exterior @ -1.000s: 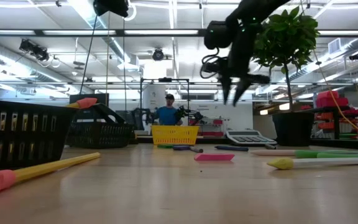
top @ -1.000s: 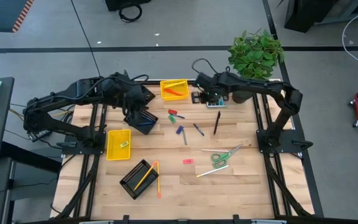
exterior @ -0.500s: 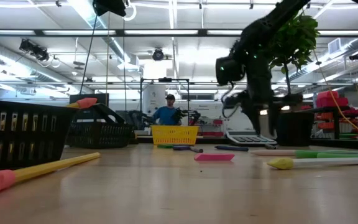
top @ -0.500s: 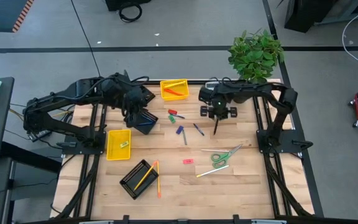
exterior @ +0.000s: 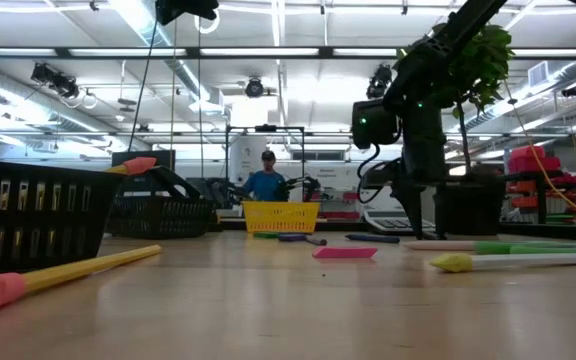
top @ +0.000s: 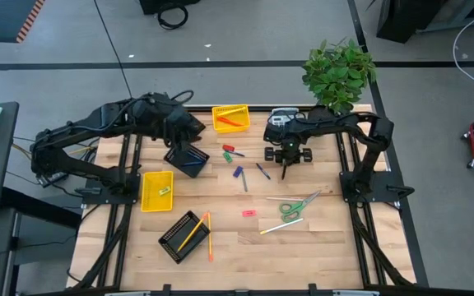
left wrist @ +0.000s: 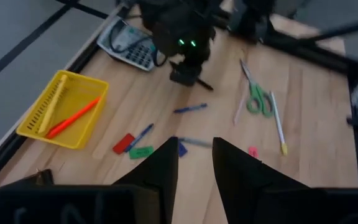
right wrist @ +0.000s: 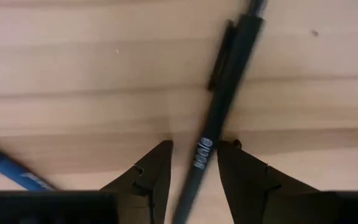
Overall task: Sort crayons/erasers/pens/pencils in bins
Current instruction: Put the black pen into the top yellow basket
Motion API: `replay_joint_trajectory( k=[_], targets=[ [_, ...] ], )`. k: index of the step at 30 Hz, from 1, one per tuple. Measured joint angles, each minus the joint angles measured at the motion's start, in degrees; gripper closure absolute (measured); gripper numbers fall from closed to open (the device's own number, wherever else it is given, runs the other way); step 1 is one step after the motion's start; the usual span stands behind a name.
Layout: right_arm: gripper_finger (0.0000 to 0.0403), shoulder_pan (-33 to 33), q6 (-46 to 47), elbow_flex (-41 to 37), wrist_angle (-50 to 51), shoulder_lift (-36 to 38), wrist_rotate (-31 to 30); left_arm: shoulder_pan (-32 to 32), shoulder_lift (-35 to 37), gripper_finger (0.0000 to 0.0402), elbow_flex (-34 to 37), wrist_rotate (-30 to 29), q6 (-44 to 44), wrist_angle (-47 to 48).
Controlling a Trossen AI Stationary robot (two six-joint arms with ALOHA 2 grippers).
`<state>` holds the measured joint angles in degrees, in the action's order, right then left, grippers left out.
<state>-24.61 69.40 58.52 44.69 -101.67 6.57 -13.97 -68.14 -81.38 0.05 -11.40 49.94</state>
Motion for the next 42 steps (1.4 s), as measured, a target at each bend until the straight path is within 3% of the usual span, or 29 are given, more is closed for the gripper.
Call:
replay_joint_trajectory(
  k=[19,32,38,42],
  targets=[
    [0.0268,-1.5,-11.7,0.0,-1.4,0.0,0.0,-3.4,0.0,0.0294,0.0,-1.8,-4.9,-2.2],
    [0.0343,2.2,-18.4,0.2,-1.6,0.0,-2.0,-7.0,-0.1,0.0294,0.0,-2.4,0.5,-3.1],
    [0.0357,2.7,-25.5,0.2,-1.0,0.0,-1.0,-7.9,-0.1,0.0294,0.0,-2.4,-2.6,-3.6],
    [0.0357,2.6,-28.2,0.2,-1.0,0.1,-0.7,-6.9,-0.1,0.0294,0.0,-2.3,-7.1,-8.7]
  ],
)
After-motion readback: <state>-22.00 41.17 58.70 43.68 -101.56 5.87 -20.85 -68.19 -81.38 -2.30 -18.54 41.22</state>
